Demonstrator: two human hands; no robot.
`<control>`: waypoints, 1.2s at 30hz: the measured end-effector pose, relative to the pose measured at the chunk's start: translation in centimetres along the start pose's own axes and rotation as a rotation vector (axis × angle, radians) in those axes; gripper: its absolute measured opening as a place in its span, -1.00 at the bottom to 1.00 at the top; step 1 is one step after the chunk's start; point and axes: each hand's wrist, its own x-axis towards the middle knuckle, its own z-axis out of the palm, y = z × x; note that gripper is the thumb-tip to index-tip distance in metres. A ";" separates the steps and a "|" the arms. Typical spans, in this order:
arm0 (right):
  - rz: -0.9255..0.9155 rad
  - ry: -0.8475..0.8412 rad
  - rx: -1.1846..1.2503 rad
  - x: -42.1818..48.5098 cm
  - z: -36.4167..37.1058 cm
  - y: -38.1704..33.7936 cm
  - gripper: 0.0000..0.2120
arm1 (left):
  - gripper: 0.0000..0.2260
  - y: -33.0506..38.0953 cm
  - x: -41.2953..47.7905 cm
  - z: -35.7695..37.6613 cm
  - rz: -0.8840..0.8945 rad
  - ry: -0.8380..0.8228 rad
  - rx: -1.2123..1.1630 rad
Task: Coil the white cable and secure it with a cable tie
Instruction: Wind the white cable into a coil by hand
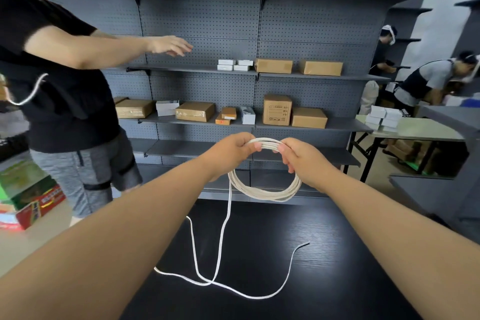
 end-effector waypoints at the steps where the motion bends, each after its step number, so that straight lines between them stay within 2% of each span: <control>1: -0.013 0.024 -0.040 0.1 0.1 0.0 -0.74 | -0.82 0.0 0.0 0.1 -0.013 0.002 -0.008; 7: -0.029 0.134 -0.124 0.1 -0.4 0.3 -0.73 | -0.81 -0.2 -0.1 -0.6 -0.075 0.005 -0.156; 11: -0.033 0.165 -0.120 0.0 -0.5 0.3 -0.73 | -0.82 -0.2 0.3 -1.0 -0.060 0.047 -0.077; 14: -0.030 0.218 -0.088 0.0 -0.5 0.2 -0.73 | -0.85 -0.1 0.4 -0.8 -0.033 0.195 -0.095; 17: -0.037 0.280 -0.075 0.1 -0.4 0.1 -0.73 | -0.86 0.2 0.2 0.1 0.018 0.384 -0.013; 19: -0.034 0.313 -0.045 0.2 -0.2 0.0 -0.75 | -0.86 0.0 0.2 0.8 0.029 0.437 -0.047; 24: 0.000 0.407 0.074 0.1 -0.1 0.4 -0.80 | -0.88 -0.5 0.0 2.3 -0.009 0.395 -0.455; 32: 0.208 0.632 0.464 0.8 1.3 1.3 -0.74 | -0.73 -0.7 0.3 4.0 -0.065 0.321 -0.624; 36: 0.305 0.755 0.572 0.3 2.2 0.7 -0.75 | -0.73 0.4 0.7 4.6 -0.079 0.372 -0.664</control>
